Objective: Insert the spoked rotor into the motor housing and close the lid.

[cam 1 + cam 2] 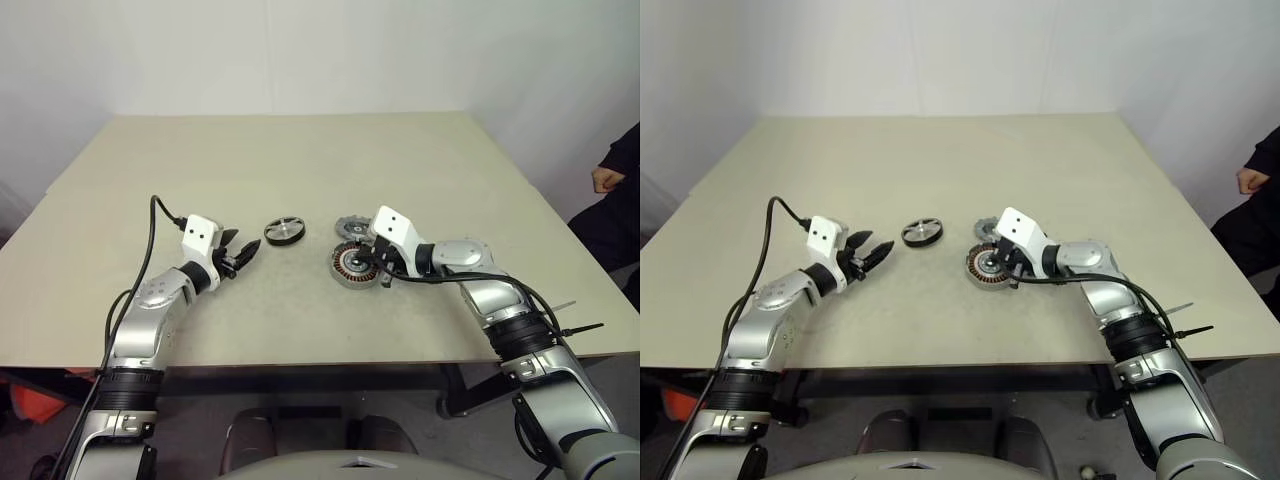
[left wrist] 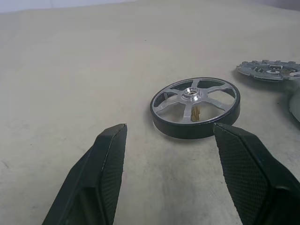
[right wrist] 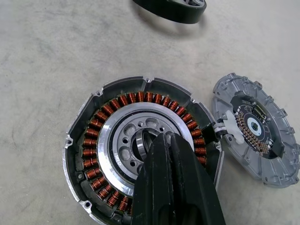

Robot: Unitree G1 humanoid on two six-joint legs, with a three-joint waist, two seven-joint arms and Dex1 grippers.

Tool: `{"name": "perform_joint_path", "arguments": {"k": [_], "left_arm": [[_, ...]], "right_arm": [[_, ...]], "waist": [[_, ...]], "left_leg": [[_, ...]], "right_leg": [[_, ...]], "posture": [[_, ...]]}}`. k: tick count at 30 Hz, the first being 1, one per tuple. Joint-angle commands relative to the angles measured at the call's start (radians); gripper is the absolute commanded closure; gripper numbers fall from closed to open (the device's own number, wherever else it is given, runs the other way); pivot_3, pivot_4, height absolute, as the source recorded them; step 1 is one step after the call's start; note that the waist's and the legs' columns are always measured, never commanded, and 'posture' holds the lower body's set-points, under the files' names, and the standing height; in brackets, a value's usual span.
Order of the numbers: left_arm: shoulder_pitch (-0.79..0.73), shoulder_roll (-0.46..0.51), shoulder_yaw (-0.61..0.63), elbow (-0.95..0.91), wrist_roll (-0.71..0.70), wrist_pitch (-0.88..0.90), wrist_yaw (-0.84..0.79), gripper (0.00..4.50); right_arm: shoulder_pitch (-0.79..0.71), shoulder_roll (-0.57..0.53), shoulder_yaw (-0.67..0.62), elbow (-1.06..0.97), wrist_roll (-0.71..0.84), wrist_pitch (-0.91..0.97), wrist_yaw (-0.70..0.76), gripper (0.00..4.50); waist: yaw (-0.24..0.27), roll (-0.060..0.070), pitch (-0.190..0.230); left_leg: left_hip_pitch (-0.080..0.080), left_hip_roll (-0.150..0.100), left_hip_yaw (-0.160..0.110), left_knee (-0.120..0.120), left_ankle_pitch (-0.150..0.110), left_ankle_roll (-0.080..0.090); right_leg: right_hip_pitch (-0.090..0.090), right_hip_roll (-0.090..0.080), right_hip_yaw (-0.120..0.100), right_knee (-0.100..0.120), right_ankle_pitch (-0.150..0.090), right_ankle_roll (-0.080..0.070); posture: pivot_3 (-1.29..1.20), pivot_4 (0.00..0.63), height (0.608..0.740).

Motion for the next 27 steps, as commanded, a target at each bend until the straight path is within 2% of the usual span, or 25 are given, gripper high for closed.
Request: {"name": "perform_joint_path", "arguments": {"k": [1, 7, 17, 27], "left_arm": [[-0.017, 0.009, 0.008, -0.023, -0.001, -0.016, 0.0, 1.37], [-0.022, 0.008, 0.007, -0.017, -0.001, -0.017, -0.001, 1.37], [-0.013, 0.014, 0.014, -0.028, -0.003, -0.015, 0.001, 1.37], [-0.019, 0.008, 0.017, -0.023, -0.009, -0.013, 0.004, 1.37]], "right_arm": [[-0.031, -0.011, -0.036, -0.083, 0.032, 0.01, 0.005, 4.39], [-0.01, -0.01, -0.026, -0.122, 0.039, 0.032, 0.012, 4.39], [0.057, 0.0, 0.016, -0.044, 0.015, 0.016, 0.014, 4.39], [0.015, -0.004, -0.024, -0.106, 0.049, 0.029, 0.007, 4.39]], "waist": [[0.0, 0.0, 0.0], [0.0, 0.0, 0.0], [0.0, 0.0, 0.0], [0.0, 0.0, 0.0]], "left_leg": [[0.0, 0.0, 0.0, 0.0, 0.0, 0.0], [0.0, 0.0, 0.0, 0.0, 0.0, 0.0], [0.001, 0.0, 0.0, -0.001, 0.0, 0.0], [0.003, 0.0, 0.0, -0.001, 0.0, 0.0]], "right_leg": [[0.0, 0.0, 0.0, 0.0, 0.0, 0.0], [0.0, 0.0, 0.0, 0.0, -0.001, 0.001], [0.001, 0.0, 0.0, -0.001, -0.001, 0.001], [0.002, 0.0, 0.0, -0.001, -0.001, 0.002]], "posture": [[0.0, 0.0, 0.74], [0.0, 0.0, 0.74], [0.0, 0.0, 0.74], [0.0, 0.0, 0.74]]}}
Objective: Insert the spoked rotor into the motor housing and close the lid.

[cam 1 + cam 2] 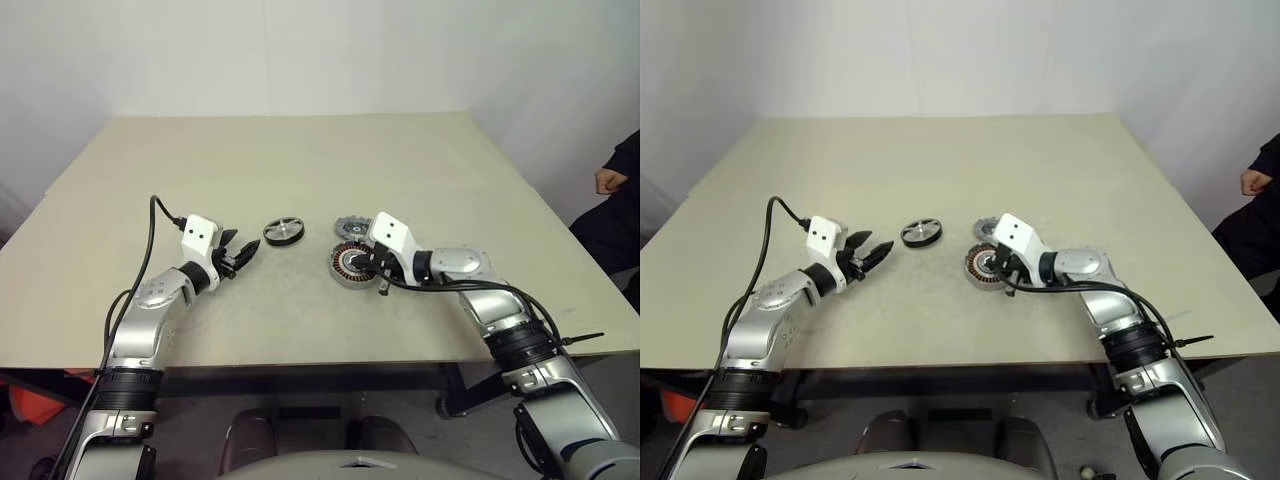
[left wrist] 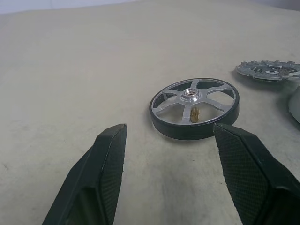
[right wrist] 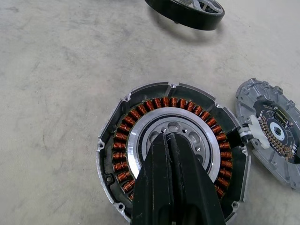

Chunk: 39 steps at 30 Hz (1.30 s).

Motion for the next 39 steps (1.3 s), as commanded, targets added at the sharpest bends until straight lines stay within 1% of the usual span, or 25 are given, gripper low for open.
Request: {"name": "perform_joint_path", "arguments": {"k": [1, 7, 15, 18, 30, 34, 39], "left_arm": [[-0.02, 0.001, 0.021, -0.024, -0.015, -0.009, 0.007, 1.37], [-0.02, -0.013, 0.032, -0.022, -0.034, 0.009, 0.024, 1.37], [-0.016, -0.009, 0.03, -0.025, -0.035, 0.011, 0.029, 1.37], [-0.014, -0.008, 0.029, -0.027, -0.034, 0.012, 0.031, 1.37], [-0.014, -0.01, 0.025, -0.021, -0.034, 0.01, 0.036, 1.37], [-0.015, -0.012, 0.023, -0.02, -0.035, 0.01, 0.038, 1.37], [-0.012, -0.01, 0.027, -0.023, -0.036, 0.009, 0.038, 1.37]], "right_arm": [[-0.04, -0.008, -0.037, -0.058, 0.027, 0.005, 0.0, 4.39], [-0.067, -0.01, -0.05, -0.064, 0.031, 0.012, -0.005, 4.39], [-0.033, 0.008, -0.025, 0.005, 0.024, 0.01, -0.002, 4.39], [-0.02, 0.013, -0.003, 0.054, -0.005, -0.014, -0.017, 4.39], [-0.06, -0.009, -0.046, -0.053, 0.034, 0.005, -0.006, 4.39], [-0.069, -0.007, -0.048, -0.048, 0.033, 0.007, -0.01, 4.39], [-0.05, 0.008, -0.028, 0.015, 0.021, 0.001, -0.012, 4.39]], "waist": [[0.0, 0.0, 0.0], [0.0, 0.0, 0.0], [0.0, 0.0, 0.0], [-0.001, 0.0, 0.0], [0.0, 0.0, 0.0], [-0.001, 0.0, 0.0], [-0.001, 0.0, 0.0]], "left_leg": [[0.0, 0.0, 0.0, 0.0, 0.0, 0.0], [-0.001, 0.0, 0.0, 0.0, 0.0, 0.0], [-0.001, 0.0, 0.0, -0.001, 0.0, 0.0], [-0.001, 0.0, 0.0, -0.001, 0.0, 0.0], [-0.001, 0.0, 0.0, -0.001, 0.0, 0.0], [-0.001, 0.0, 0.0, -0.002, 0.0, 0.0], [-0.001, 0.0, 0.0, -0.002, 0.0, 0.0]], "right_leg": [[0.0, 0.0, 0.0, 0.0, 0.0, 0.0], [-0.001, 0.0, 0.0, 0.0, 0.0, 0.0], [-0.001, 0.0, 0.0, -0.001, 0.0, 0.0], [-0.001, 0.0, 0.0, -0.001, 0.0, 0.0], [-0.001, 0.0, 0.0, -0.001, 0.0, 0.0], [-0.001, 0.0, 0.0, -0.001, 0.0, 0.0], [-0.001, 0.0, 0.0, -0.002, 0.0, 0.0]], "posture": [[0.0, 0.0, 0.74], [0.0, 0.0, 0.74], [0.0, 0.0, 0.74], [0.0, 0.0, 0.74], [0.0, 0.0, 0.74], [0.0, 0.0, 0.74], [0.0, 0.0, 0.74]]}}
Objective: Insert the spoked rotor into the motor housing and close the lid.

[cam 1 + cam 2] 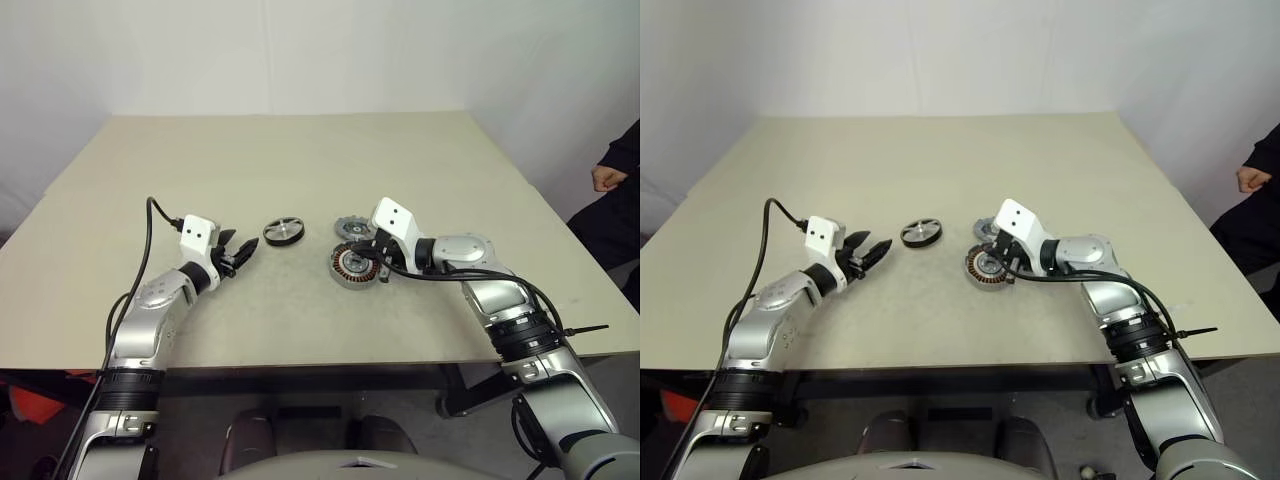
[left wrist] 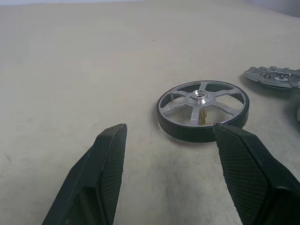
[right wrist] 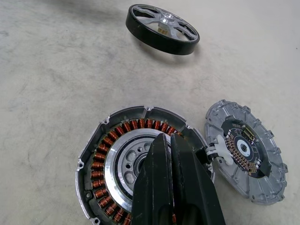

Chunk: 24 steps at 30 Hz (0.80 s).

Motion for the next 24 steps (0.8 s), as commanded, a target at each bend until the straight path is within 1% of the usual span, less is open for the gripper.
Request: {"name": "perform_joint_path", "arguments": {"k": [1, 6, 17, 20, 24], "left_arm": [[-0.011, 0.005, 0.015, -0.023, -0.007, -0.012, -0.001, 1.37], [-0.008, 0.007, 0.018, -0.028, -0.007, -0.012, 0.001, 1.37], [-0.006, -0.001, 0.023, -0.027, -0.01, -0.009, 0.01, 1.37], [-0.007, -0.001, 0.023, -0.025, -0.009, -0.01, 0.009, 1.37], [-0.007, 0.0, 0.024, -0.024, -0.008, -0.01, 0.008, 1.37]], "right_arm": [[-0.003, 0.013, 0.003, 0.047, -0.004, -0.017, -0.011, 4.39], [0.014, 0.03, 0.022, 0.108, -0.022, -0.037, -0.018, 4.39], [-0.048, 0.004, -0.034, -0.03, 0.021, -0.02, -0.012, 4.39], [-0.044, 0.005, -0.031, -0.034, 0.022, -0.013, -0.012, 4.39], [-0.008, 0.012, -0.007, 0.013, 0.005, -0.012, -0.011, 4.39]], "waist": [[0.0, 0.0, 0.0], [-0.001, 0.0, 0.0], [-0.001, 0.0, 0.0], [0.0, 0.0, 0.0], [0.0, 0.0, 0.0]], "left_leg": [[0.0, 0.0, 0.0, 0.0, 0.0, 0.0], [0.001, 0.0, 0.0, 0.0, 0.0, 0.0], [0.0, 0.0, 0.0, 0.0, 0.0, 0.0], [0.0, 0.0, 0.0, -0.001, 0.0, 0.0], [-0.001, 0.0, 0.0, -0.001, 0.0, 0.0]], "right_leg": [[0.0, 0.0, 0.0, 0.0, 0.0, 0.0], [0.0, 0.0, 0.0, 0.0, 0.0, 0.0], [-0.001, 0.0, 0.0, 0.0, 0.0, 0.0], [0.0, 0.0, 0.0, -0.001, 0.0, 0.0], [0.0, 0.0, 0.0, -0.001, 0.0, 0.0]], "posture": [[0.0, 0.0, 0.74], [0.0, 0.0, 0.74], [0.0, 0.0, 0.74], [0.0, 0.0, 0.74], [0.0, 0.0, 0.74]]}}
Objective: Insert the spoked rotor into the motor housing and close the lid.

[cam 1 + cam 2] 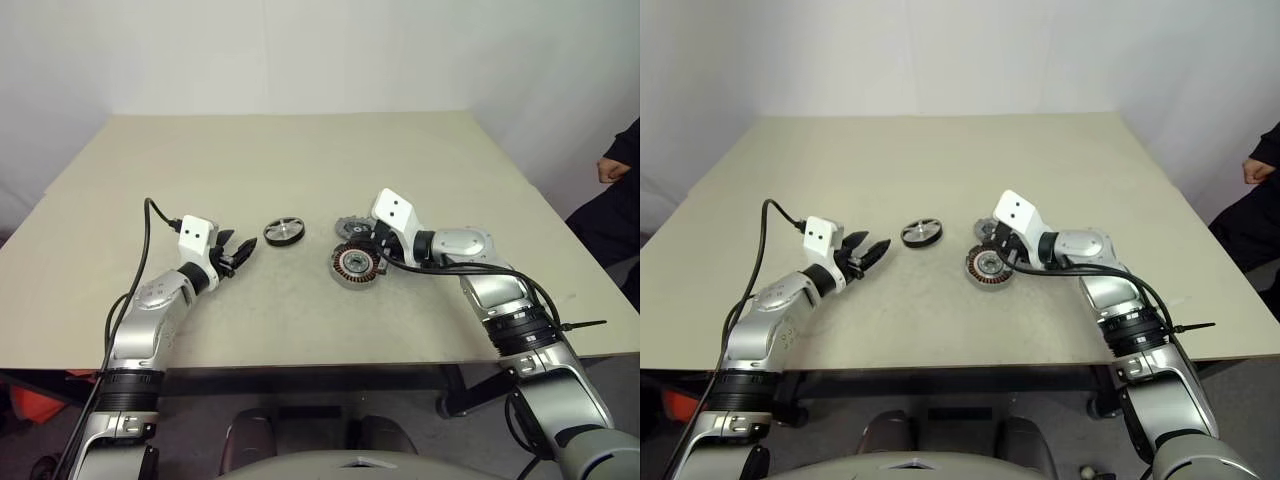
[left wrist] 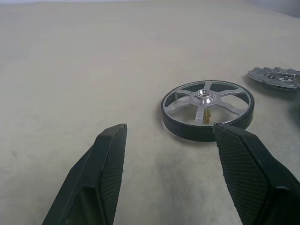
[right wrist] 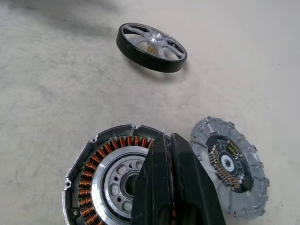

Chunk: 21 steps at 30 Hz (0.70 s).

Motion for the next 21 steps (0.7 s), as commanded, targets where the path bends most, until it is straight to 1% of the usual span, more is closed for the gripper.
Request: {"name": "perform_joint_path", "arguments": {"k": [1, 6, 10, 18, 21], "left_arm": [[-0.011, 0.003, 0.015, -0.024, -0.007, -0.01, 0.003, 1.37], [-0.01, 0.004, 0.015, -0.027, -0.006, -0.009, 0.002, 1.37], [-0.011, 0.007, 0.017, -0.027, -0.007, -0.007, 0.001, 1.37], [-0.013, -0.016, 0.037, -0.022, -0.028, 0.007, 0.021, 1.37], [-0.024, -0.04, 0.066, -0.017, -0.063, 0.034, 0.044, 1.37]], "right_arm": [[0.022, 0.001, 0.011, 0.031, -0.001, -0.003, 0.004, 4.39], [0.051, 0.007, 0.052, 0.172, -0.055, -0.061, -0.019, 4.39], [0.032, 0.011, 0.025, 0.118, -0.015, -0.049, -0.011, 4.39], [-0.014, 0.001, -0.021, 0.015, 0.022, -0.02, -0.007, 4.39], [-0.02, -0.002, -0.021, 0.009, 0.013, -0.02, -0.013, 4.39]], "waist": [[0.0, 0.0, 0.0], [-0.001, -0.001, -0.001], [-0.001, -0.001, -0.001], [-0.001, -0.001, -0.001], [-0.001, -0.001, -0.001]], "left_leg": [[0.0, 0.0, 0.0, 0.0, 0.0, 0.0], [0.002, 0.0, 0.0, 0.0, 0.0, 0.0], [0.004, 0.0, 0.0, 0.0, 0.0, 0.0], [0.002, 0.0, 0.0, 0.0, 0.0, 0.0], [0.0, 0.0, 0.0, -0.001, 0.0, 0.001]], "right_leg": [[0.0, 0.0, 0.0, 0.0, 0.0, 0.0], [0.002, 0.0, 0.0, -0.001, 0.0, 0.0], [0.005, 0.0, 0.0, -0.001, 0.0, 0.001], [0.003, 0.0, 0.0, -0.002, 0.0, 0.0], [0.001, 0.0, -0.001, -0.003, 0.003, -0.005]], "posture": [[0.0, 0.0, 0.74], [0.0, 0.0, 0.74], [0.0, 0.0, 0.74], [0.0, 0.0, 0.74], [0.0, 0.0, 0.74]]}}
